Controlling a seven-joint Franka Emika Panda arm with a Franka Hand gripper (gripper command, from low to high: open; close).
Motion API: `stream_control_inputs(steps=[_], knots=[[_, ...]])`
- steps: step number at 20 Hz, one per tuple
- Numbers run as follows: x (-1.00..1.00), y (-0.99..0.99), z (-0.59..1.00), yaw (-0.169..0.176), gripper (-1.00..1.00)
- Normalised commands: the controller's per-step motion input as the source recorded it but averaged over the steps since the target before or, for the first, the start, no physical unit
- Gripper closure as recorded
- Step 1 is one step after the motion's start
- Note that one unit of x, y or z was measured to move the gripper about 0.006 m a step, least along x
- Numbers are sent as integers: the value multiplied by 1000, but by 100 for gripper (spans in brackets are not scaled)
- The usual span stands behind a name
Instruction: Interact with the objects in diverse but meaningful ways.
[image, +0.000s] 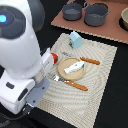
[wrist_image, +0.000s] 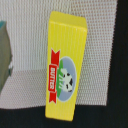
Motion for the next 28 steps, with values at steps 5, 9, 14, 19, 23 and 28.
stream_control_inputs(steps=[5, 9, 14, 19, 23, 28], knots=[[618, 493, 333, 124, -100], [687, 432, 153, 145, -100], [705, 360, 32, 141, -100], [590, 353, -34, 133, -100], [306, 459, -150, 175, -100], [175, 418, -189, 161, -100]])
